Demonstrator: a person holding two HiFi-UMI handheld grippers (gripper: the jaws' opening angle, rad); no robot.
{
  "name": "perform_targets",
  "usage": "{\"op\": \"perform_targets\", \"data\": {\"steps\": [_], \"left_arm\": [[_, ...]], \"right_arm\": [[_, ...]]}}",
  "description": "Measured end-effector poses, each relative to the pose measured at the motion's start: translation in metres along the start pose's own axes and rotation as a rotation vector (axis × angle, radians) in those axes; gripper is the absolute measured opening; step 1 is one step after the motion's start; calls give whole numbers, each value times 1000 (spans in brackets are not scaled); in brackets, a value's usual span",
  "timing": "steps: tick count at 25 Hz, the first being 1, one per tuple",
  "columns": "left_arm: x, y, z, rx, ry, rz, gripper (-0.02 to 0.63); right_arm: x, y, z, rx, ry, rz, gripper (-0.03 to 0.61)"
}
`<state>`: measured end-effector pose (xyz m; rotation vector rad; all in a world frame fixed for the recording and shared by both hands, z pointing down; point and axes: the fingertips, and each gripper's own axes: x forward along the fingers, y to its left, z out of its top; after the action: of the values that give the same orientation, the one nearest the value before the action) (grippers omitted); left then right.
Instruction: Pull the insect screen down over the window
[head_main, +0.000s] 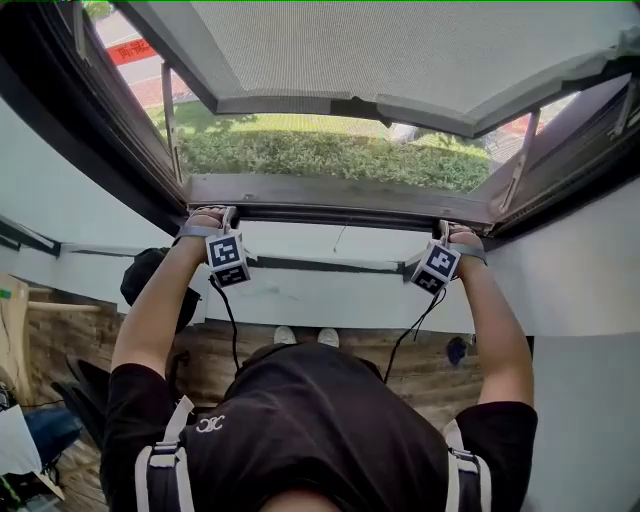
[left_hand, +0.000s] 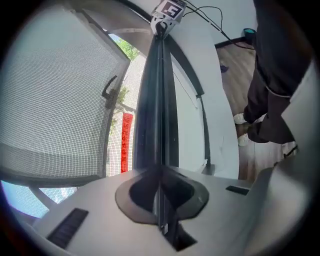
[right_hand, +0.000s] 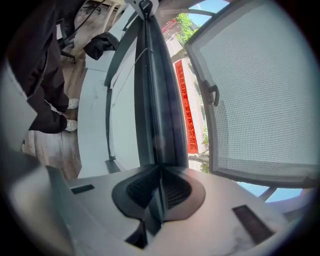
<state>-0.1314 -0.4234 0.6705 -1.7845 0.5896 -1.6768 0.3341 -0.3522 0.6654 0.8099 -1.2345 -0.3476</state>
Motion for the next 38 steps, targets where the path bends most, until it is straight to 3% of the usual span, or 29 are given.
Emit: {"op": "perform_targets", "data": {"steps": [4, 6, 8, 9, 10, 11, 16, 19, 23, 25, 28, 34, 36, 38], "left_arm": [[0, 2, 1, 17, 1, 2, 34], [2, -6, -2, -1, -3, -39, 51], [5, -21, -5, -29, 3, -139, 191], [5, -26, -4, -36, 8, -175, 230], [4, -29, -4, -34, 13, -188, 242], [4, -30, -4, -28, 17, -185, 242], [7, -27, -5, -36, 12, -118, 239], [10, -19, -3, -60, 27, -64, 210], [7, -3, 5, -81, 29, 3, 100], [3, -1, 7, -110, -4, 18, 100], [5, -4, 1, -123, 27, 37, 115], [1, -2, 3, -181, -2, 70, 121], [0, 0, 2, -255, -21, 75, 118], [-11, 8, 6, -403, -73, 73, 83]], "right_arm": [[0, -1, 0, 9, -13, -15, 15], [-1, 1, -1, 14, -24, 4, 3], [-3, 8, 0, 27, -31, 79, 9], [-6, 16, 1, 35, -24, 141, 66], [-9, 24, 2, 38, -10, 201, 245], [-11, 30, 2, 35, 4, 235, 281], [-11, 29, 8, 50, 0, 191, 290], [-5, 34, 7, 51, 27, 165, 348], [10, 32, 4, 72, 63, 87, 357], [4, 32, 8, 130, 43, 93, 358], [-10, 29, 9, 207, 42, 102, 348], [-2, 22, 9, 192, 4, 34, 347], [-8, 15, 11, 216, -22, 4, 314], [-23, 1, 21, 351, -105, -27, 166]]}}
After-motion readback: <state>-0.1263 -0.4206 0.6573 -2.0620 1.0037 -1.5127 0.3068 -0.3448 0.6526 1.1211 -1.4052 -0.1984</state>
